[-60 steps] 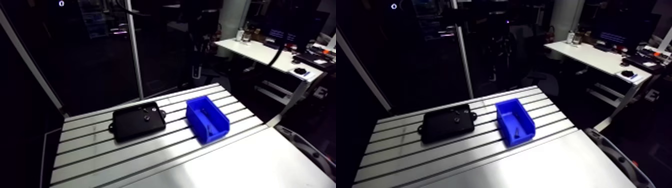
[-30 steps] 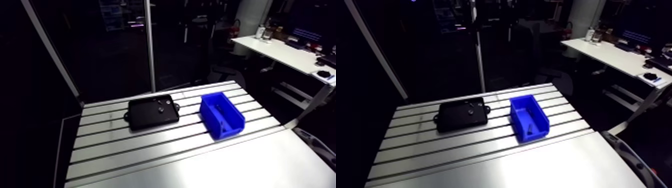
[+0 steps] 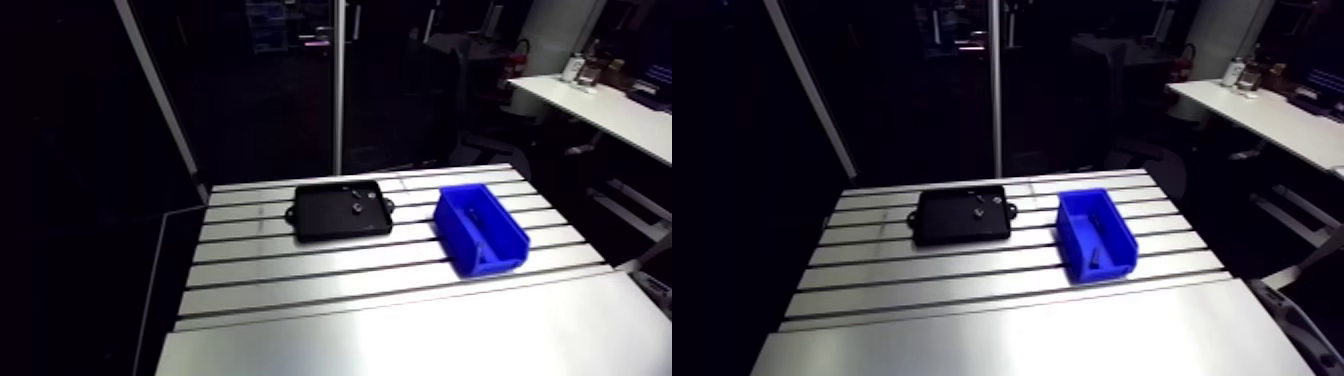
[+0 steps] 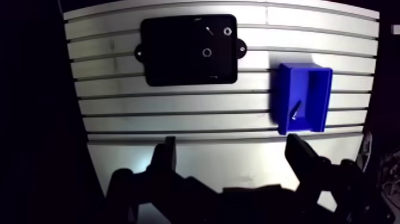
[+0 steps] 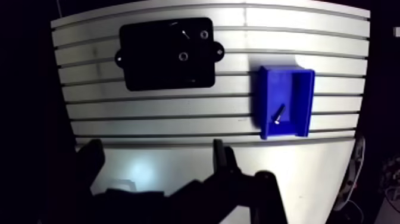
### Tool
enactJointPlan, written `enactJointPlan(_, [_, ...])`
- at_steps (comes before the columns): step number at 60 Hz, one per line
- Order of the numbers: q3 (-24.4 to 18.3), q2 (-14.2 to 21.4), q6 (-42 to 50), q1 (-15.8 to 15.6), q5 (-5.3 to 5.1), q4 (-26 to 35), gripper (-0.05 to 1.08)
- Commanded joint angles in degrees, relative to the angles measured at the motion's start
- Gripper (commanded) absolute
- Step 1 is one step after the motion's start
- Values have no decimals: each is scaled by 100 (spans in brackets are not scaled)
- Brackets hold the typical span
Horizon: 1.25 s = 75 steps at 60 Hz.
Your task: Pick up the M10 bolt from the tray and put it into the blue bin.
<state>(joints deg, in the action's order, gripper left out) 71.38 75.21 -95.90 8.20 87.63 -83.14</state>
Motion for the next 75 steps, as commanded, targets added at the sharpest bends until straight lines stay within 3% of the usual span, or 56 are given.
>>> enactJointPlan(1, [1,-28,462,-363,-15,51,1])
enactJointPlan(13, [20,-36,454,-363,295,14,1])
enactJointPlan(28, [-34,-37,445,-364,485,13,1])
enactJointPlan(54, [36,7,454,-422,401,4,1])
enactJointPlan(75, [99,59,454,-442,391,4,1])
